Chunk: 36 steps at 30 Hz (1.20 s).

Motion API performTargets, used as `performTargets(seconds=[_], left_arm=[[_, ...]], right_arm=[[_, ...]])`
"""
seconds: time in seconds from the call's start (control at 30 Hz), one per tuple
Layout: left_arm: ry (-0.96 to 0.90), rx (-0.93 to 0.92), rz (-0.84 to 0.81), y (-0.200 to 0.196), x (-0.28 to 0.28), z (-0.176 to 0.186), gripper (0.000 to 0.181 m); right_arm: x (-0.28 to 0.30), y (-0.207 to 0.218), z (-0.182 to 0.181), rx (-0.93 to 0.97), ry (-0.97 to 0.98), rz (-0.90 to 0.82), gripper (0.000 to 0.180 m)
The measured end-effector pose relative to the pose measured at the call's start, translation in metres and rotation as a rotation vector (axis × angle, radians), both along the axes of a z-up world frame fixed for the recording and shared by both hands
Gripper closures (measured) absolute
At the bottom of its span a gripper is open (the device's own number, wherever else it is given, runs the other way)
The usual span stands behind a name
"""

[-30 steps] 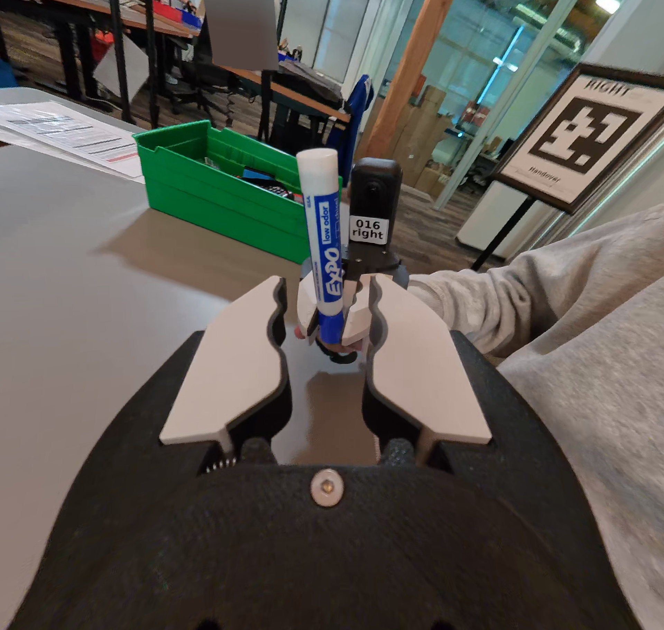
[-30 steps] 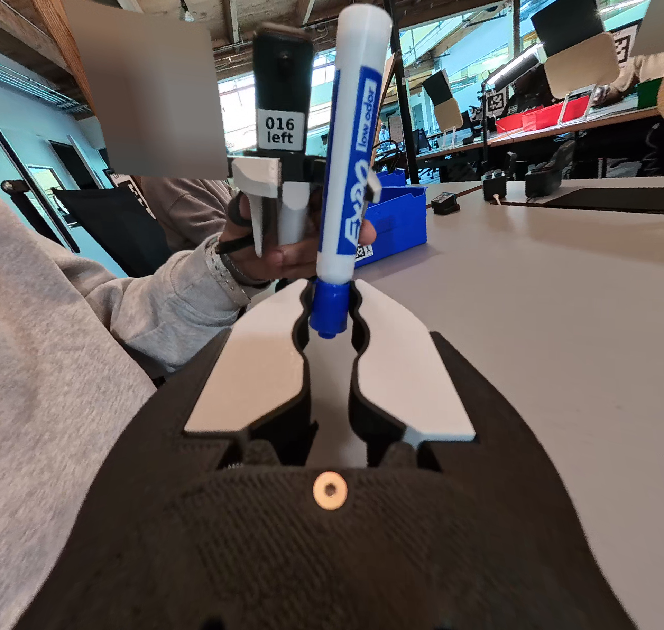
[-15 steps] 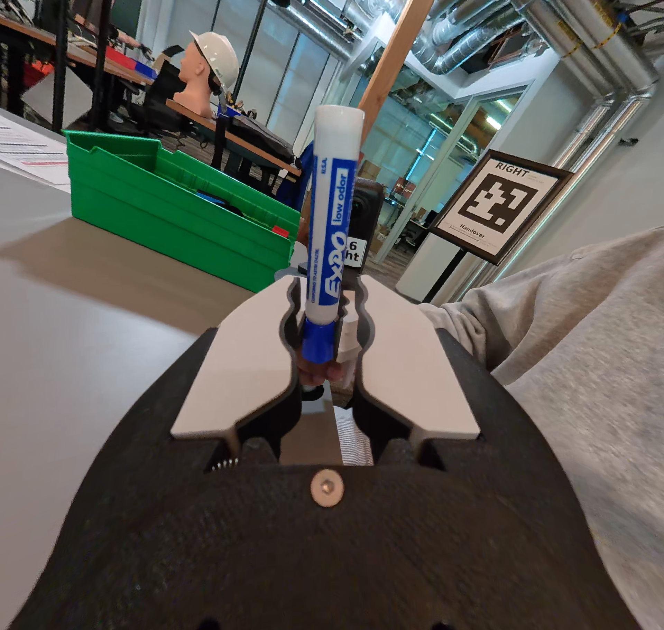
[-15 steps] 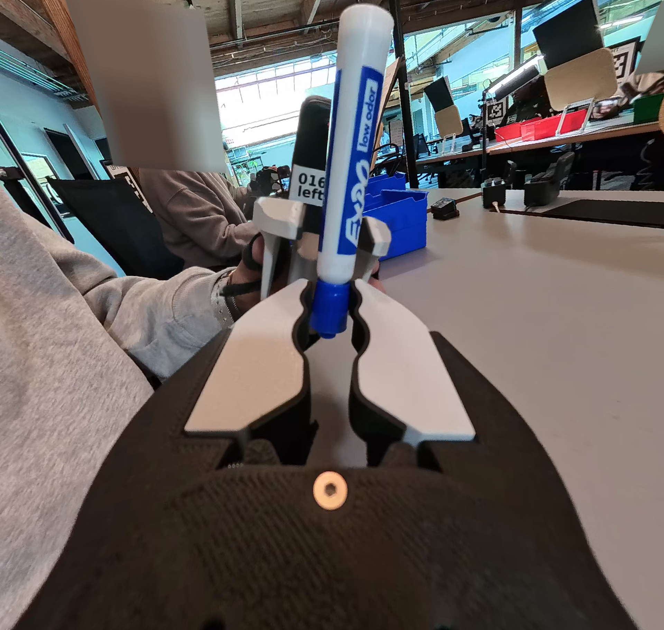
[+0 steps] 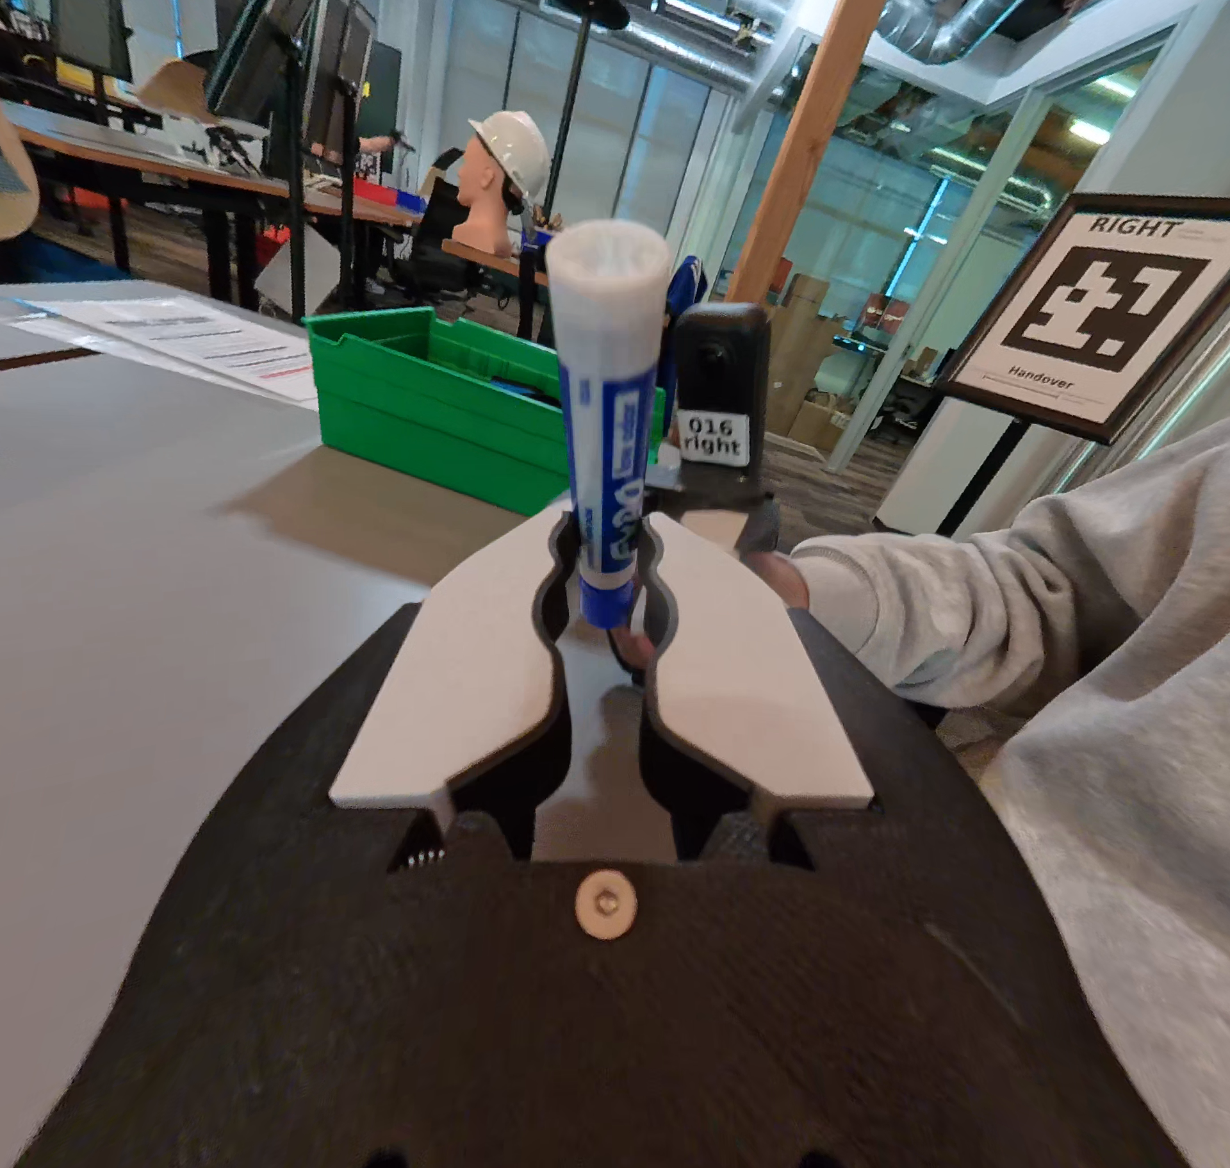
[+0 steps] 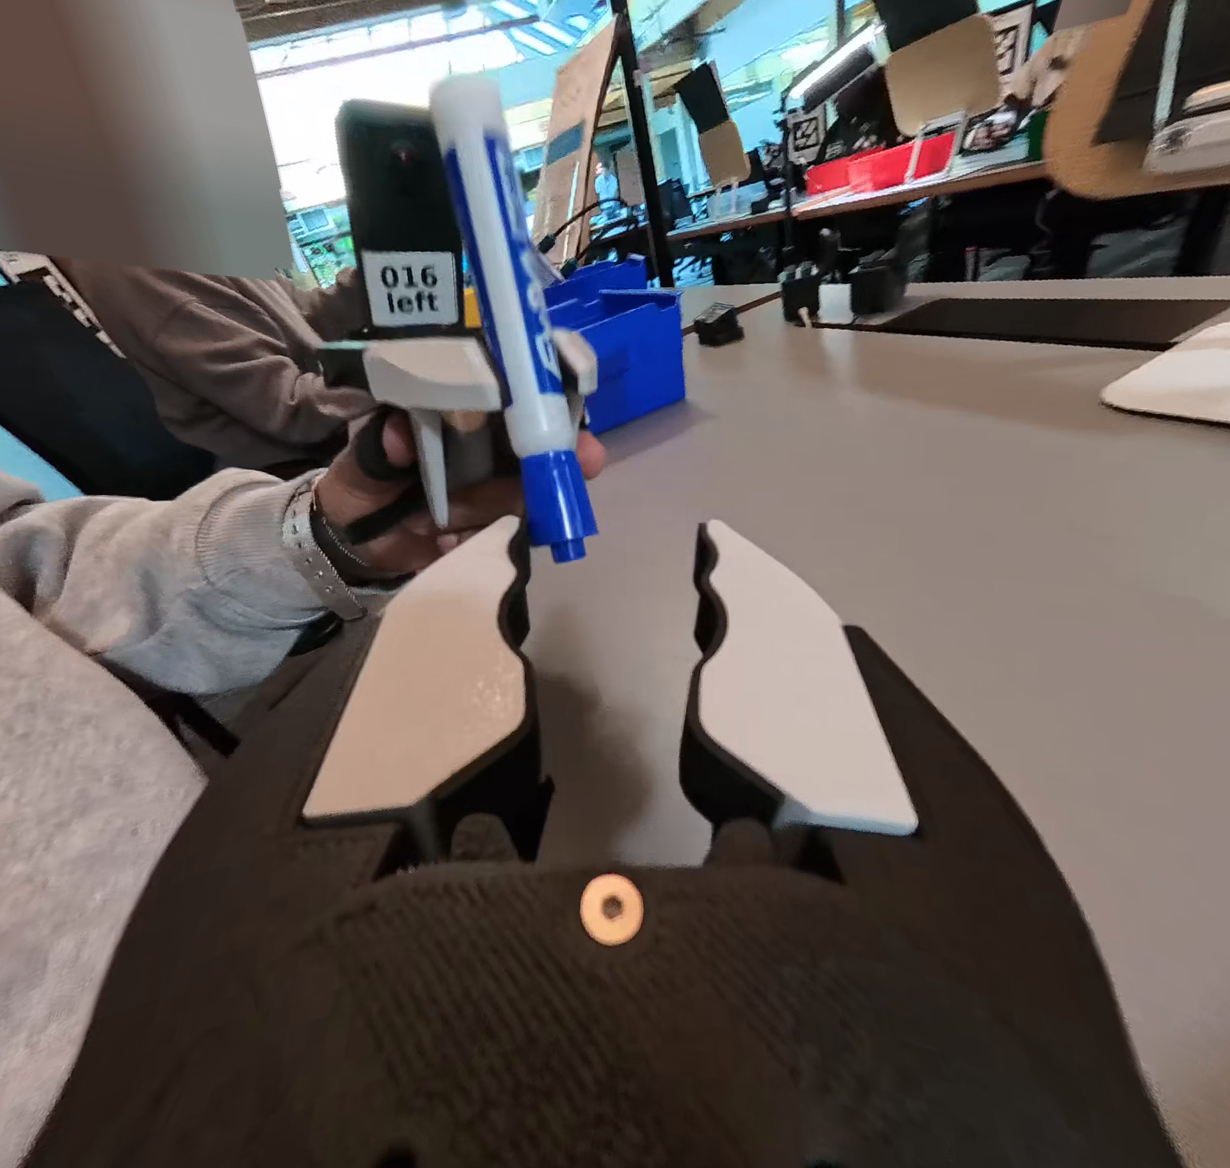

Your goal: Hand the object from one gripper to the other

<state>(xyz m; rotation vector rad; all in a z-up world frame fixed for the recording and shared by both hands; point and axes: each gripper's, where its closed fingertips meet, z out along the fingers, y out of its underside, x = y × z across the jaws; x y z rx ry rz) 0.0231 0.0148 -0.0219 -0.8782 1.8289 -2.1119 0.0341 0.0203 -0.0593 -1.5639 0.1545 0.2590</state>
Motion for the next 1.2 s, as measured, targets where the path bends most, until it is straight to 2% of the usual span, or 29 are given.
performTargets(seconds=[0.27, 0.4, 0.53, 0.7, 0.8, 1.0, 1.1, 1.2], left_arm=[[0.068, 0.165, 0.077, 0.009, 0.013, -0.034, 0.161], [0.121, 0.375, 0.066, -0.002, 0.012, -0.061, 0.161], [0.145, 0.449, 0.005, -0.02, 0.004, -0.073, 0.162], [0.142, 0.483, -0.065, -0.034, -0.005, -0.079, 0.161], [0.135, 0.481, -0.095, -0.038, -0.009, -0.079, 0.161], [0.115, 0.404, -0.101, -0.039, -0.009, -0.07, 0.16], [0.125, 0.347, -0.095, -0.037, -0.007, -0.067, 0.137], [0.124, 0.298, -0.098, -0.036, -0.006, -0.064, 0.127]], right_arm=[[0.022, -0.022, 0.03, 0.191, 0.116, -0.052, 0.136], [0.012, -0.02, 0.033, 0.182, 0.037, -0.032, 0.138], [-0.006, -0.011, 0.027, 0.122, -0.106, 0.006, 0.138], [-0.021, -0.005, 0.021, 0.077, -0.202, 0.045, 0.145], [-0.02, -0.006, 0.022, 0.075, -0.212, 0.041, 0.159], [-0.017, -0.012, 0.03, 0.119, -0.173, 0.036, 0.16], [-0.01, -0.017, 0.036, 0.15, -0.167, 0.008, 0.16], [-0.002, -0.023, 0.043, 0.196, -0.127, -0.008, 0.16]])
